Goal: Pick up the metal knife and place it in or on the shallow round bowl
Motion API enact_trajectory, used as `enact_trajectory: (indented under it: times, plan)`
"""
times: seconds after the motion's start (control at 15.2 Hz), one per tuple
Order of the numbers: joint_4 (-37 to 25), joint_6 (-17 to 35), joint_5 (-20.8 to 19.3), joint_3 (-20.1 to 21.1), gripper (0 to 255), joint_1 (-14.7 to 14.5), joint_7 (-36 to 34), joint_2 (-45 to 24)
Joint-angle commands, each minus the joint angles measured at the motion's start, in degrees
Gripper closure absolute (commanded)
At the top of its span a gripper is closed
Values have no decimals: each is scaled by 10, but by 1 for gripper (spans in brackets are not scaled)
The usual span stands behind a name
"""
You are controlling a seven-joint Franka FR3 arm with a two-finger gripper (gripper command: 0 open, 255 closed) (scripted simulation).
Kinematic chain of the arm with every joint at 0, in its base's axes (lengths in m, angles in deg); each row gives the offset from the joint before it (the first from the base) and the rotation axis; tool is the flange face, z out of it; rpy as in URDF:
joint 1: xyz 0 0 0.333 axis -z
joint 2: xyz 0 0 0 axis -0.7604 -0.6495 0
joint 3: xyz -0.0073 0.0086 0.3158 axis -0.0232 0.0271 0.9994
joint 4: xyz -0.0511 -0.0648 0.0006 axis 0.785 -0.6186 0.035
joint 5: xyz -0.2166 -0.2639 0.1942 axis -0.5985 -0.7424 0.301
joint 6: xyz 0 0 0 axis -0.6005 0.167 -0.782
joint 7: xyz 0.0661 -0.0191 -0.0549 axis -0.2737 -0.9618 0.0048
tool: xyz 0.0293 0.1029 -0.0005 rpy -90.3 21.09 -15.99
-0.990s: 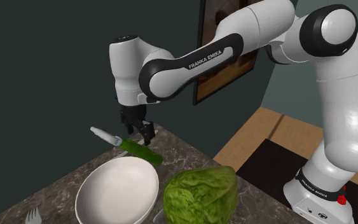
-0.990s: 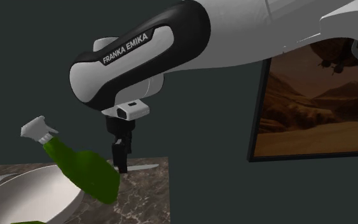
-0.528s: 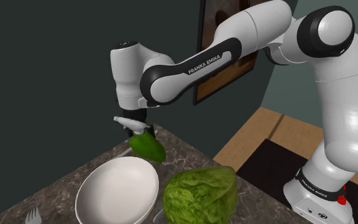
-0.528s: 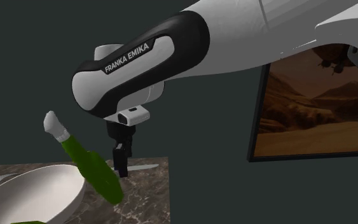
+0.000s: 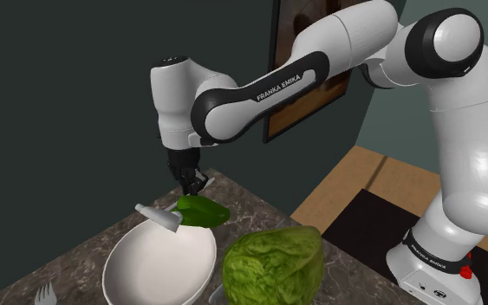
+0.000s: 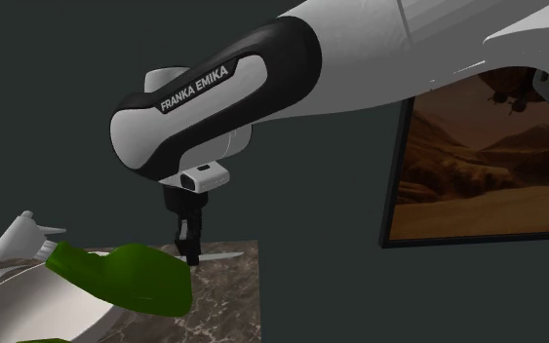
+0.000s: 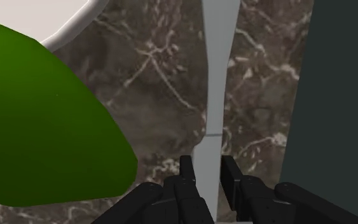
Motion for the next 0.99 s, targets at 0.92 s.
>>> enact_trajectory:
  times: [0.92]
  plan:
    - [-45, -62, 24, 16, 255, 3, 16, 24]
